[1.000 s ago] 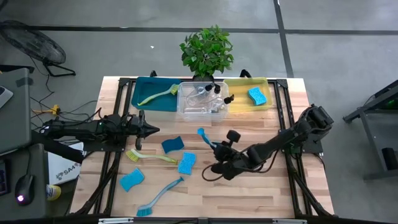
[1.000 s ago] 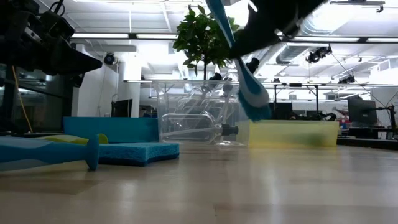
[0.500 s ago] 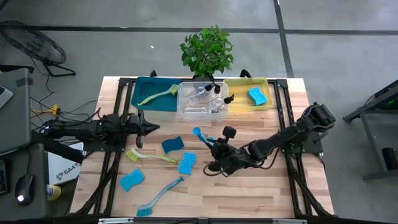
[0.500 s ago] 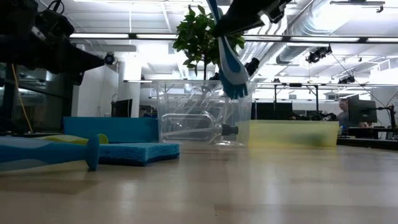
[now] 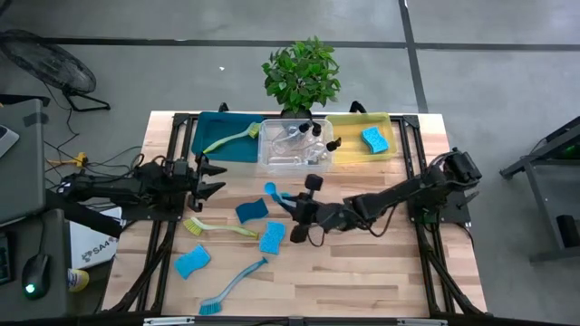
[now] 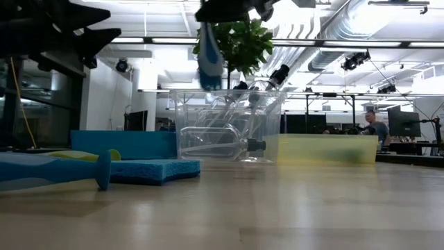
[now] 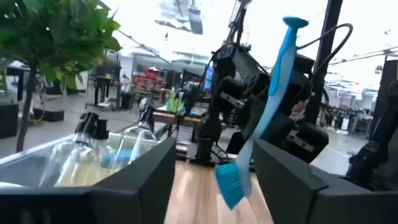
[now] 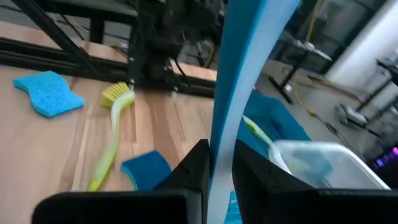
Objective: Pick & Place Kitchen Sink Supplies
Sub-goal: Put the blue dish brush into the blue bin
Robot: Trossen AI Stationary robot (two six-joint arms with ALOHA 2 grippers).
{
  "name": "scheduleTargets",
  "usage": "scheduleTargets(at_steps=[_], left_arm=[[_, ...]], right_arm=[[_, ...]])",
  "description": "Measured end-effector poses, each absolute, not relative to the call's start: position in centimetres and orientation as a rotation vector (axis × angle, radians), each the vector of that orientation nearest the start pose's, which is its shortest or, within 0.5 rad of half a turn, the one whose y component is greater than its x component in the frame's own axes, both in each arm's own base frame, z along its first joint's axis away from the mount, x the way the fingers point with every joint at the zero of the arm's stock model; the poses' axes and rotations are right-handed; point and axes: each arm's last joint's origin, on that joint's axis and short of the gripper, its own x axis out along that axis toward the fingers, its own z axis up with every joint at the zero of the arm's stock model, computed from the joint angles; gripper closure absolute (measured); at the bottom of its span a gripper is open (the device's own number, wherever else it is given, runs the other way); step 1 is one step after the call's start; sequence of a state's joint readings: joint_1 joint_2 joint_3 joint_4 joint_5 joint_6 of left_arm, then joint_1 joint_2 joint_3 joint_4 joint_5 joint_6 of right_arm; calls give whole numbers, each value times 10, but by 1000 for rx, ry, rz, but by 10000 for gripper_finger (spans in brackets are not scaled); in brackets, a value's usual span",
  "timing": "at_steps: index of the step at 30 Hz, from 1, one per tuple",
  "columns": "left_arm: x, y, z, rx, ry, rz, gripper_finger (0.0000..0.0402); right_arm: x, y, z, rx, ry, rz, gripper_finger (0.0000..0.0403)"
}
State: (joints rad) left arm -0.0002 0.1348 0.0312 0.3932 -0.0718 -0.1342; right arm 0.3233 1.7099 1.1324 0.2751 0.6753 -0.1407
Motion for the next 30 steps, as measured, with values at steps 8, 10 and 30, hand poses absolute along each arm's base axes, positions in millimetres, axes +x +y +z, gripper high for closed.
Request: scheduleTargets(at_steps=[8, 10, 30], left_arm=[[114, 2, 231, -135, -309, 36, 175], [122, 1, 238, -128, -297, 28, 175], [224, -1, 299, -75, -123, -38, 175]], right_arm=[[387, 69, 258, -251, 170, -197, 363], [391, 61, 255, -245, 164, -189, 363], [400, 38, 245, -240, 173, -150, 363]])
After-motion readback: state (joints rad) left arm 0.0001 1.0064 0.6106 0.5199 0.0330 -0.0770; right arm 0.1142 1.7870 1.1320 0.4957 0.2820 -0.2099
